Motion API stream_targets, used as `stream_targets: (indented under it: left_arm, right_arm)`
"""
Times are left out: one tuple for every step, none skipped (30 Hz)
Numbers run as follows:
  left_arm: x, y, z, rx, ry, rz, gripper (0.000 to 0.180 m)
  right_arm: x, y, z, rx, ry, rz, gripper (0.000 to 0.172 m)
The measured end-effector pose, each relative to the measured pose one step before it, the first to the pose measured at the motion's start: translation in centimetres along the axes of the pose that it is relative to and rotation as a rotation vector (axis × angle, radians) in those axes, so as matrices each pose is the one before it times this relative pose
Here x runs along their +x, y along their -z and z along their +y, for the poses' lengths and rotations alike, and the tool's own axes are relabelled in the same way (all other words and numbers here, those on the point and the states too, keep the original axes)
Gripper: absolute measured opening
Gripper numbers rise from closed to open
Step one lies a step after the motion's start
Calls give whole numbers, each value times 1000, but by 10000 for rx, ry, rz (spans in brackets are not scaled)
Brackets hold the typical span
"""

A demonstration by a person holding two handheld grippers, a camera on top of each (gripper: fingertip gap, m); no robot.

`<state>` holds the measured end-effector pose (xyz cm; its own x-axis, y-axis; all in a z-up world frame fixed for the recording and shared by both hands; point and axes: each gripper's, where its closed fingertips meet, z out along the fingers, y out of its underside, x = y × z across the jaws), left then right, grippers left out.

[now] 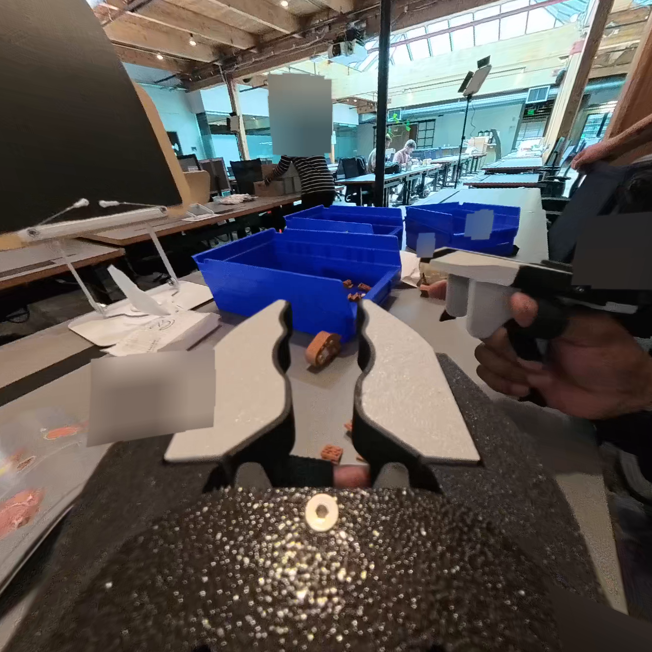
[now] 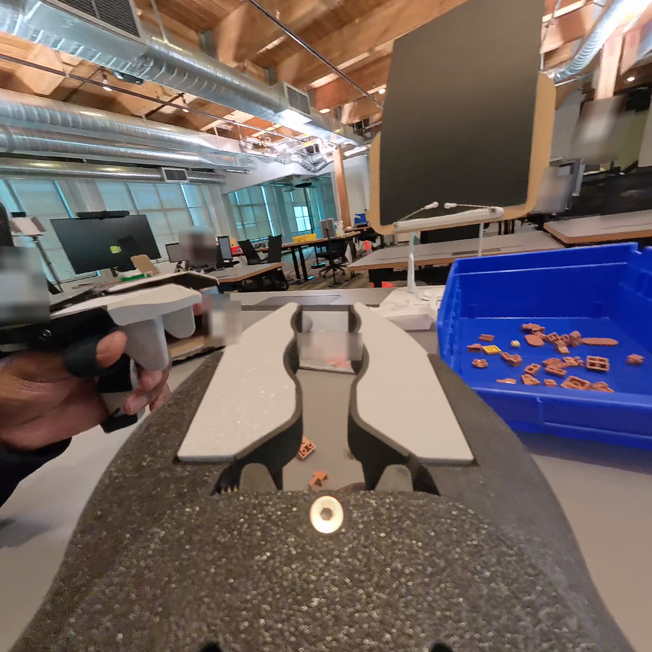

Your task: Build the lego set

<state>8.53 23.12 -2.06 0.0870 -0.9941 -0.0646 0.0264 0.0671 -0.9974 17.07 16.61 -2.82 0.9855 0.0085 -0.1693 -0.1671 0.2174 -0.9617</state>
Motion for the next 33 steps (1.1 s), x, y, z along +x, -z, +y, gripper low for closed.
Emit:
stream_targets:
  left_arm:
    - [-98,-323,102,-109,-162,99,37]
    - [168,-378,328,-270,-146,274,28]
    - [486,-146,378,-300,-313,471,0]
    - [187,-383,310,-214,-211,296,0]
    - [-253,-347,310,-111,-97,-14,0]
    - [-466,-325,157,61,-57,-244,1]
    - [-459,-294,47,208,2,-238,11]
    - [178,-235,158,127,10,204,0]
    - [478,-196,371,-36,31,395,0]
    - [393,-255,518,-95,22,266,0]
    - [125,-299,431,-2,-71,34,0]
    - [-119,-248,216,35,7,-235,0]
    - [88,-173,-34,44,-35,-100,2]
    - [296,-61,-167,179,-181,57,5]
    - [455,35,62,-30,-150,147,0]
    - [478,-29,220,-224,-47,194,0]
    - [239,-90,151,-128,-87,103,0]
    - [38,-28,6,0,-115,-57,0]
    - [-13,-27,-69,40,-100,-48,0]
    - [25,-20,-70,40,-31,8,0]
    - [28,-99,15,13,35,25,0]
    - [-4,-49,5,3,50,10,0]
    - [-27,13,-8,12,16,-8,0]
    - [45,95,-44,3,-11,-13,0]
    - [-6,113,-3,-8,-13,-32,0]
    - [-24,66,36,-12,-14,-25,0]
    - [-62,23,51,-17,-2,-21,0]
    - [-63,49,46,-12,-1,-24,0]
    - [-85,-19,75,-1,7,-26,0]
    - [-109,-56,80,-3,19,-34,0]
    - [-127,128,36,-3,16,-31,0]
    - [-152,93,11,40,-7,-66,0]
    - [-110,116,-86,39,-15,-51,0]
  right_arm:
    - [36,179,114,-70,56,-48,23]
    - [-226,279,47,-30,138,-200,7]
    - [-42,294,-92,49,125,-36,0]
    - [203,238,-104,38,63,151,0]
    - [243,216,-79,33,32,155,0]
    - [302,176,-18,-11,-23,158,8]
    - [213,169,117,-99,-23,66,12]
    - [-17,208,146,-102,58,-99,0]
    - [47,201,111,-57,73,-21,0]
    - [227,178,120,-47,59,117,0]
    - [337,180,43,26,13,199,0]
    - [399,173,6,60,-62,221,1]
    - [179,110,60,5,-89,48,4]
    - [-140,96,152,-88,-38,-178,0]
    - [-118,55,150,-100,2,-109,0]
    - [72,104,70,-35,45,71,0]
    - [101,118,-23,30,53,102,0]
    - [17,104,5,0,-1,22,0]
    - [-17,90,0,-20,-31,-6,0]
    - [16,96,-36,0,-6,21,0]
    - [-20,93,-75,17,25,8,0]
    - [-60,62,-60,3,12,-20,0]
    - [-100,23,-38,-16,-7,-45,0]
    - [-84,4,-27,-15,-7,-41,0]
    - [-55,-21,-20,-1,-1,-7,0]
    - [-38,-34,-23,3,4,3,0]
    - [-66,-54,18,-23,5,-17,0]
    - [-86,-77,3,-23,8,-24,0]
    - [-88,-59,-11,0,10,-22,0]
    - [-87,-53,-25,2,5,-18,0]
    - [-97,-50,-53,6,1,-22,0]
    - [-117,-35,-105,23,16,-21,0]
    - [-152,-33,-147,30,65,-18,0]
